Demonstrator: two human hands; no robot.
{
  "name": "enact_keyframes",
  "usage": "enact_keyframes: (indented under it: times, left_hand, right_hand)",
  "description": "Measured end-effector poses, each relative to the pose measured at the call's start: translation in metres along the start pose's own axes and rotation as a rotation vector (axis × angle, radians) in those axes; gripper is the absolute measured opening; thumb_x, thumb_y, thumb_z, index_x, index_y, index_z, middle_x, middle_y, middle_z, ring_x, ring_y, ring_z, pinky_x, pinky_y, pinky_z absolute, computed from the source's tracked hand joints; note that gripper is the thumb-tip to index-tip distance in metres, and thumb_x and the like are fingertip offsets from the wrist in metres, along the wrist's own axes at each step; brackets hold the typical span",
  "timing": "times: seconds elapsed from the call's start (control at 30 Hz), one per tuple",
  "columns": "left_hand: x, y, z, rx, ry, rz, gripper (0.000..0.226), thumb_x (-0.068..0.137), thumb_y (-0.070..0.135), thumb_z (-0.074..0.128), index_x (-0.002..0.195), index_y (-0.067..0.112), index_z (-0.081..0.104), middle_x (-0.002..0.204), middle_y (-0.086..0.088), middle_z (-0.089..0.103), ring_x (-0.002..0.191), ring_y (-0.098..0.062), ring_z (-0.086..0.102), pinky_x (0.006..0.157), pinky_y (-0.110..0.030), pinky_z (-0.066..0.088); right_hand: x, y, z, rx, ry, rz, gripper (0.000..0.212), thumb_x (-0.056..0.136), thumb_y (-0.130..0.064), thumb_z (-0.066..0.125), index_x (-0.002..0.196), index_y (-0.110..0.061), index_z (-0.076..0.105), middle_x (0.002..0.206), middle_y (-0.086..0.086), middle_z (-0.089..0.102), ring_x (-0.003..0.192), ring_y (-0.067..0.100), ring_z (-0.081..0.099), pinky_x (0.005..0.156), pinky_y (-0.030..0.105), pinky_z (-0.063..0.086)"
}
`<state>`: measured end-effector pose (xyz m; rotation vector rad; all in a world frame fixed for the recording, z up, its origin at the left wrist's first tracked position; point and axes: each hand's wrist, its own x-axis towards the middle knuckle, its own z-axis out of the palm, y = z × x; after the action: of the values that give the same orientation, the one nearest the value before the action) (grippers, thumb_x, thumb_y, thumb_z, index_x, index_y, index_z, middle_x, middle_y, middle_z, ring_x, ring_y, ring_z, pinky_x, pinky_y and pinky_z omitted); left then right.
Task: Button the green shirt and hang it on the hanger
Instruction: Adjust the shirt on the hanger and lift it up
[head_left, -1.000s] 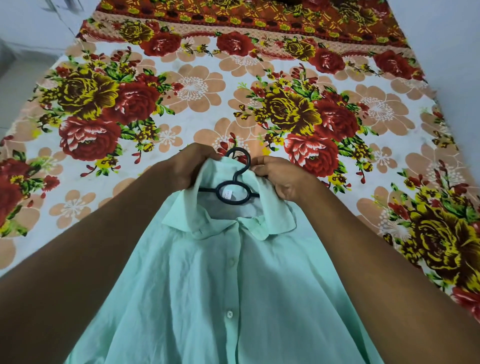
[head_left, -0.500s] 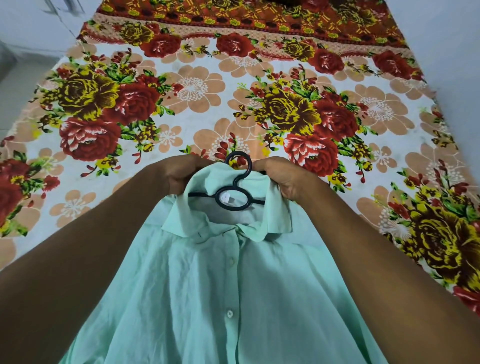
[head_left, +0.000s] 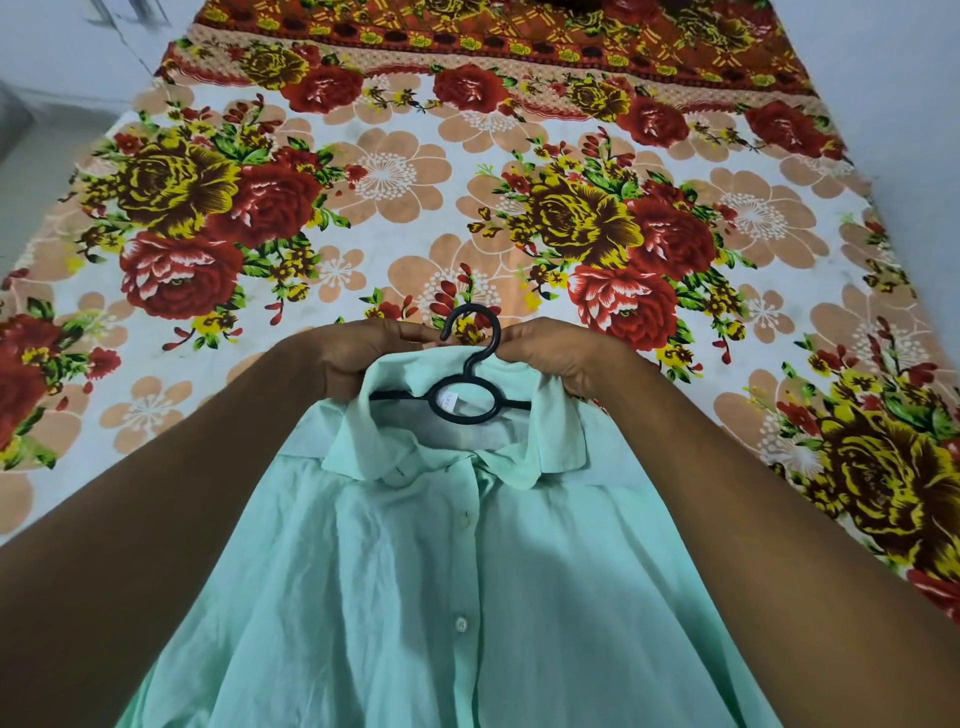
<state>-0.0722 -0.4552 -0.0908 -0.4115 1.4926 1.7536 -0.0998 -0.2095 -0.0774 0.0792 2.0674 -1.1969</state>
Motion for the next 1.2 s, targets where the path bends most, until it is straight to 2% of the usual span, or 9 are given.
enact_keyframes:
  times: [0.1,0.2,0.27,0.43,0.63,0.77,0.93,1.1,1.2]
  left_hand:
    - [0.002,-0.003,0.003,0.027,0.039,-0.043,0.032,0.104,0.007,0.051,0.094,0.018,0.079,0.096,-0.01,0.076,0.074,-0.024,0.073,0.066,-0.032,0.064]
    - [0.001,-0.002,0.008,0.199,0.13,-0.019,0.038,0.106,0.008,0.052,0.089,0.02,0.084,0.102,-0.013,0.078,0.083,-0.025,0.076,0.075,-0.036,0.065]
    - [-0.003,0.0,0.013,0.339,0.269,0.028,0.02,0.102,0.025,0.063,0.101,0.015,0.081,0.108,-0.015,0.077,0.095,-0.029,0.074,0.085,-0.042,0.063]
    - [-0.024,-0.005,0.02,0.672,0.607,0.344,0.05,0.094,0.061,0.063,0.085,0.014,0.079,0.081,-0.009,0.072,0.075,-0.019,0.064,0.069,-0.032,0.045]
    - [-0.042,-0.037,0.026,1.064,0.714,0.492,0.016,0.079,0.034,0.07,0.08,0.019,0.072,0.074,-0.013,0.063,0.075,-0.033,0.062,0.061,-0.036,0.043]
    - [-0.033,-0.048,0.033,1.022,0.788,0.523,0.04,0.079,0.005,0.067,0.118,0.013,0.072,0.098,-0.018,0.072,0.094,-0.039,0.065,0.071,-0.032,0.042]
    - [-0.041,-0.06,0.042,0.762,0.841,0.619,0.055,0.089,0.029,0.08,0.138,0.017,0.058,0.112,-0.008,0.075,0.095,-0.025,0.072,0.08,-0.037,0.058]
    - [-0.055,-0.083,0.042,0.664,0.8,0.707,0.027,0.11,0.03,0.048,0.117,0.018,0.072,0.091,0.002,0.073,0.083,-0.009,0.065,0.073,-0.034,0.049]
    - [-0.058,-0.084,0.022,0.633,0.842,0.631,0.032,0.1,0.022,0.051,0.12,0.014,0.074,0.111,0.001,0.075,0.097,-0.008,0.064,0.088,-0.031,0.049]
  right_hand:
    - [0.0,0.003,0.005,-0.02,0.058,-0.02,0.013,0.096,-0.005,0.063,0.091,-0.013,0.073,0.089,0.002,0.07,0.083,0.016,0.062,0.075,0.025,0.052]
    - [-0.003,0.008,0.01,-0.11,0.133,-0.073,0.014,0.102,-0.017,0.061,0.102,-0.011,0.073,0.092,0.005,0.068,0.087,0.019,0.062,0.078,0.033,0.052]
    - [-0.009,0.009,0.011,-0.237,0.157,-0.087,0.03,0.107,-0.034,0.053,0.11,-0.011,0.071,0.076,0.003,0.058,0.073,0.017,0.055,0.064,0.032,0.041]
    - [-0.027,0.016,0.006,-0.376,0.262,-0.232,0.039,0.1,-0.043,0.062,0.083,-0.01,0.074,0.057,0.002,0.045,0.058,0.017,0.047,0.062,0.033,0.034]
    - [-0.033,0.021,0.028,-0.661,0.458,-0.265,0.026,0.095,-0.025,0.067,0.111,-0.008,0.078,0.098,0.017,0.075,0.095,0.034,0.069,0.077,0.034,0.05]
    - [-0.03,0.017,0.037,-0.466,0.409,-0.229,0.032,0.092,-0.018,0.068,0.122,-0.008,0.07,0.11,0.015,0.074,0.103,0.032,0.069,0.088,0.036,0.055]
    - [-0.025,0.008,0.03,-0.356,0.434,-0.183,0.055,0.1,-0.048,0.06,0.071,-0.001,0.066,0.062,0.014,0.068,0.059,0.027,0.066,0.067,0.038,0.055]
    - [-0.017,0.004,0.033,-0.269,0.36,-0.135,0.049,0.092,-0.047,0.072,0.103,0.001,0.076,0.105,0.018,0.076,0.097,0.032,0.07,0.088,0.047,0.057]
    - [-0.013,0.006,0.033,-0.245,0.313,-0.124,0.028,0.091,-0.03,0.078,0.107,-0.007,0.077,0.116,0.009,0.074,0.106,0.025,0.067,0.09,0.033,0.053]
